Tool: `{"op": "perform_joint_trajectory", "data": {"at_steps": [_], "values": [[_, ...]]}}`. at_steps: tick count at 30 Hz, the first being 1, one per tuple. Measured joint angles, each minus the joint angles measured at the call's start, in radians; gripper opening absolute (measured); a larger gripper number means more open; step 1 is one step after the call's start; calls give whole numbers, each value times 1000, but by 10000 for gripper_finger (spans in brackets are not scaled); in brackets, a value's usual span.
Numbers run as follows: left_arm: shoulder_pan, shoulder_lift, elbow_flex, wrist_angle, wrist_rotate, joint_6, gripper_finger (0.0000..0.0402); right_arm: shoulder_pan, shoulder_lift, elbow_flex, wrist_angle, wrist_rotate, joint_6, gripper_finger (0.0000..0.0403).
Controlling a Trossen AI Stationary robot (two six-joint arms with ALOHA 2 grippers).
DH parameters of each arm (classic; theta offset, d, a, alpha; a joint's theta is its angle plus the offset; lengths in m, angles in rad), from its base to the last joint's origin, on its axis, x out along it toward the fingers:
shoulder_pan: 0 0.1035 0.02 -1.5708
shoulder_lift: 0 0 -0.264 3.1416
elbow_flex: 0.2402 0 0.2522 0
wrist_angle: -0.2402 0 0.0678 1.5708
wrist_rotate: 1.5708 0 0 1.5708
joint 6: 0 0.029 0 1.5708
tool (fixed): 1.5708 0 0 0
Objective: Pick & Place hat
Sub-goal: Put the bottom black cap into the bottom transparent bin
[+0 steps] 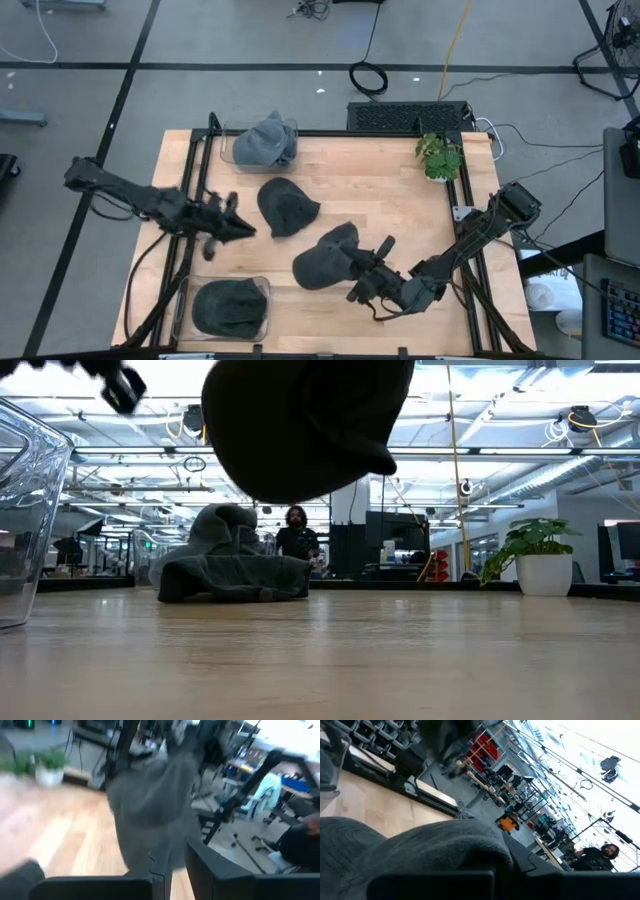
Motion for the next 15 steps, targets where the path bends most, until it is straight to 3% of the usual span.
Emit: {"op": "perform_joint_trajectory", "data": {"at_steps": [5, 9, 11, 15], "values": [[1, 158, -81, 168, -49, -50, 56, -4, 0, 0, 78, -2, -71, 0], [1, 253, -90, 170, -169, -60, 56, -3, 0, 0, 137, -3, -130, 0], [3, 292, -90, 188, -173, -46, 56, -2, 0, 0, 157, -4, -146, 0], [-20, 384, -80, 377, -90, 208, 56, -2, 0, 0, 208, -4, -179, 0]]}}
